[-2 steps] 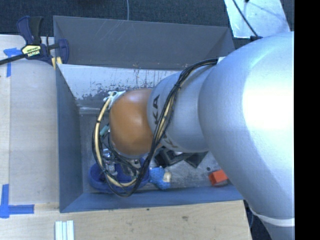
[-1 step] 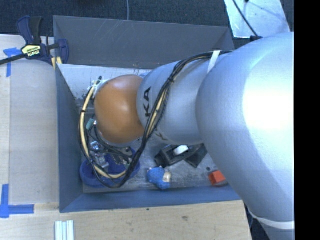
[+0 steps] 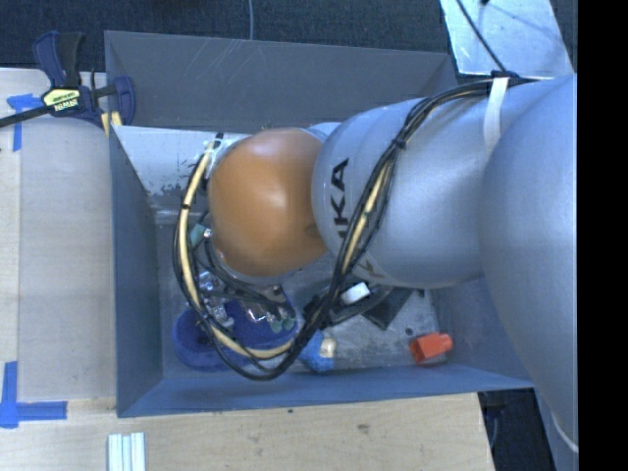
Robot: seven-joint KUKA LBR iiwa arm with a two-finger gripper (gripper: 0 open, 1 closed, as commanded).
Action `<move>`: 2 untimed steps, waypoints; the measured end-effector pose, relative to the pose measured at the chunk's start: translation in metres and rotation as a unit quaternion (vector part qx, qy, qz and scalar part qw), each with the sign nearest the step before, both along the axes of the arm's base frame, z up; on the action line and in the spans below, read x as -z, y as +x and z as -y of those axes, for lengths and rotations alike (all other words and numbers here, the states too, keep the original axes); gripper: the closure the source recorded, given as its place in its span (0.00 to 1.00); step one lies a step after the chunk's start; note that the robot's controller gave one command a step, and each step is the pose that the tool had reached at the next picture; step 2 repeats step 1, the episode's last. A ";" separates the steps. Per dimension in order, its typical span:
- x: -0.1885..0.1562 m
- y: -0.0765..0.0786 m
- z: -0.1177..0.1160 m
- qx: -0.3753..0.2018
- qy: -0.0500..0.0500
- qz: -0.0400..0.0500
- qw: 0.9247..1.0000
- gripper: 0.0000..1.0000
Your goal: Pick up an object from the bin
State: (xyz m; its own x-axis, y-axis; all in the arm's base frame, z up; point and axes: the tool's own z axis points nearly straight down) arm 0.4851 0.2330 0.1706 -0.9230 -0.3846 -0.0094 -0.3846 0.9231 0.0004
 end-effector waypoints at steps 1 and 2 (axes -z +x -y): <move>-0.090 0.005 0.011 0.008 0.000 0.001 1.000 1.00; -0.090 0.005 0.011 0.008 0.000 0.001 1.000 1.00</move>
Offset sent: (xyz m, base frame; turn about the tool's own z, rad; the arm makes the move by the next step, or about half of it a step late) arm 0.0027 -0.0105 0.0844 0.0144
